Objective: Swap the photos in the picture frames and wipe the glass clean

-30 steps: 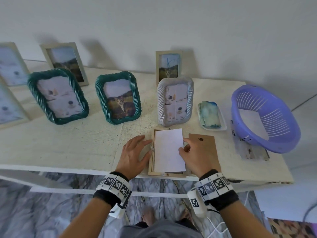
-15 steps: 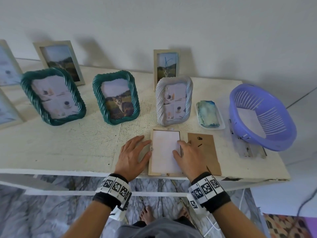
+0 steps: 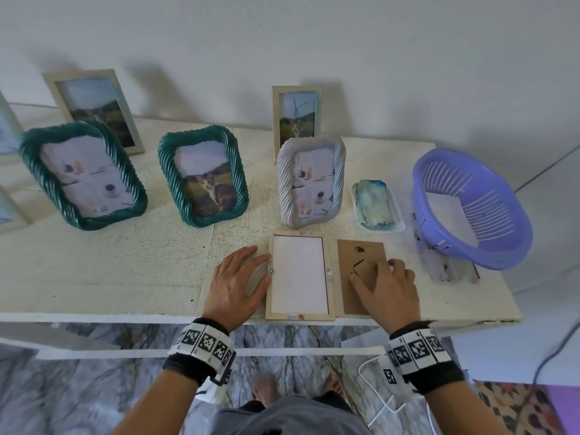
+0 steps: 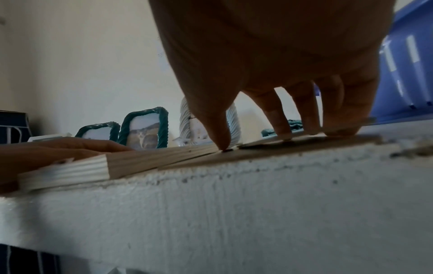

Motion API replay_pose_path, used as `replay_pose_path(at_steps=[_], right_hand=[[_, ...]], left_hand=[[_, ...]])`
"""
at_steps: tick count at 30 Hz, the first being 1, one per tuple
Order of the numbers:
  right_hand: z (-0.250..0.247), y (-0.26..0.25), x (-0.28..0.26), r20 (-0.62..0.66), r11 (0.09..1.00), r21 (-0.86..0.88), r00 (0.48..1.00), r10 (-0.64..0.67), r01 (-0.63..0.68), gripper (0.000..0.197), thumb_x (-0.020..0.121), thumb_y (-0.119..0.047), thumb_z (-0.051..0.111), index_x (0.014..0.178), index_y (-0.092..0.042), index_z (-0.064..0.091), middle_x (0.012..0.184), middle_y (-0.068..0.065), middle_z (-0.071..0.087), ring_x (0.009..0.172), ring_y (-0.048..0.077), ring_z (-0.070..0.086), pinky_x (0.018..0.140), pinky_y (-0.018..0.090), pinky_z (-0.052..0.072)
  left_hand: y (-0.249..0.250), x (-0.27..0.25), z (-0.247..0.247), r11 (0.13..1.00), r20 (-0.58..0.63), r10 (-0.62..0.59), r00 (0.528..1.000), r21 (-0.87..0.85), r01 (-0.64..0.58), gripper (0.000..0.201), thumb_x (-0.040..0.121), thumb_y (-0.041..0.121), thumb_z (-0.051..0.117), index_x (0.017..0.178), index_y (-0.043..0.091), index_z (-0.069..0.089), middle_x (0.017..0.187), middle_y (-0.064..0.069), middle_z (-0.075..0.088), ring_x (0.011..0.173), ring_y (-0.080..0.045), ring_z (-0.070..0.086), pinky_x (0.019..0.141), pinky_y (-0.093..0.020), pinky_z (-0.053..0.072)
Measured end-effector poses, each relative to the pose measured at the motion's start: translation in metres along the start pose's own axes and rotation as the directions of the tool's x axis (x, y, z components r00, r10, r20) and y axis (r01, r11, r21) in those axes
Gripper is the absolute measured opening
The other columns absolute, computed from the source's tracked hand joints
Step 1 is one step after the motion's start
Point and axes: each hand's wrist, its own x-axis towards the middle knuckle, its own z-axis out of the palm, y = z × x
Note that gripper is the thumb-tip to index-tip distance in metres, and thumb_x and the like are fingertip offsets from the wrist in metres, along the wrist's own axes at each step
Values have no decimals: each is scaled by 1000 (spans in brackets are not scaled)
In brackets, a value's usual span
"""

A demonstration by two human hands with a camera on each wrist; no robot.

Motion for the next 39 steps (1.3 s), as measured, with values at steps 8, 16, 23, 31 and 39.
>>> replay_pose_path(at_steps=[8,16,23,31,39], right_hand=[[-4,16,1,17,973,229,1000,-24,19,44,85,-37,69,116,-9,60,126,12,44,111,34,41,93,37,36],[-22,-22,-10,-195,929,337,977,-91,154,36,76,-35,78,96,-10,60,115,9,42,103,28,38,83,32,36],[-13,-75,-17,-105,927,249,959,-261,280,44,82,-48,68,104,-11,60,113,7,42,99,21,36,86,31,45],[5,-96,-20,-110,924,193,943,-315,331,46,82,-51,66,103,-11,59,109,8,44,97,23,41,81,35,51],[13,-93,-17,-112,931,39,928,-357,363,46,84,-56,62,101,-14,65,106,7,52,96,26,49,76,37,48]], left_hand=[[0,0,0,1000,-2,-6,1000,5,6,44,92,49,47,129,29,60,140,1,53,129,-22,47,102,-43,40],[2,0,0,1000,6,-9,1000,-2,9,44,93,50,46,129,29,59,140,2,52,130,-21,46,104,-40,38],[3,0,-1,1000,9,-10,1000,-7,10,46,93,52,46,129,27,60,140,1,53,129,-22,47,102,-44,41],[2,1,0,1000,11,-6,1000,5,6,46,93,53,46,129,28,59,140,1,54,130,-22,47,102,-44,41],[2,1,-1,1000,9,-9,1000,7,9,46,93,53,46,129,28,59,140,1,53,130,-22,47,102,-44,41]])
